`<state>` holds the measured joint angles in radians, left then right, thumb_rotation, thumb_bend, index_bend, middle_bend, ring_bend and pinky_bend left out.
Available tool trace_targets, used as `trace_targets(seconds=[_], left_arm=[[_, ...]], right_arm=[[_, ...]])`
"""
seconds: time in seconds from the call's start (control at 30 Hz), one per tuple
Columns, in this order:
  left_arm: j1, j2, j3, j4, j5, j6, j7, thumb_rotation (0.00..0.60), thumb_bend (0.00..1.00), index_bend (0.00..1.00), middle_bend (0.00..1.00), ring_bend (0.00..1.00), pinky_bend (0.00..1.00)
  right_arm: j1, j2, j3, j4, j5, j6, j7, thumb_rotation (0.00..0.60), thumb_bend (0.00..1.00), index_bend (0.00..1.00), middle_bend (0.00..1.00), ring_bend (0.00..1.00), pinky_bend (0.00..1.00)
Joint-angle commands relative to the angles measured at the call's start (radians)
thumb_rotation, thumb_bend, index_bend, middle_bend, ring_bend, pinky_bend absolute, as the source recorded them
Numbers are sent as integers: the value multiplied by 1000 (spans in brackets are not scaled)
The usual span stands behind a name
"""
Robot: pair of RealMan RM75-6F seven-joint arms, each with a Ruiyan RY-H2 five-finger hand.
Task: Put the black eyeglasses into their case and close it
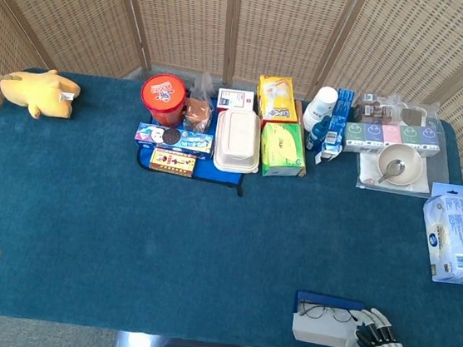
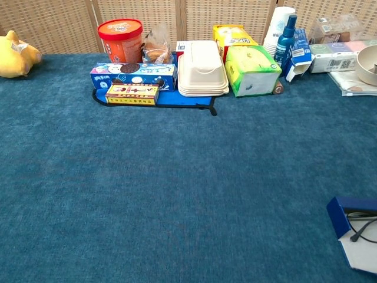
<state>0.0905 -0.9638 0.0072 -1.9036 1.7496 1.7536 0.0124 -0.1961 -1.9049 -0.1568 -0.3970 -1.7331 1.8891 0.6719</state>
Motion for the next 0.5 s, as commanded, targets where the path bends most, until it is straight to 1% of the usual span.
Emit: trace_targets(seconds=[0.03,0.27,0.5], left_arm=[[0,0,0,-2,1,0,3,600,226,246,245,156,191],[1,-1,1,-5,2,-1,8,600,226,246,245,155,191],[0,-3,0,-3,1,-2,9,599,227,241,245,155,192]], right_arm=[[1,0,1,-4,1,-1,2,600,283,630,287,238,192],[4,0,6,-14,5,-5,6,600,290,637,287,238,191],[14,11,10,-52,2,7,2,600,287,651,292,241,191]])
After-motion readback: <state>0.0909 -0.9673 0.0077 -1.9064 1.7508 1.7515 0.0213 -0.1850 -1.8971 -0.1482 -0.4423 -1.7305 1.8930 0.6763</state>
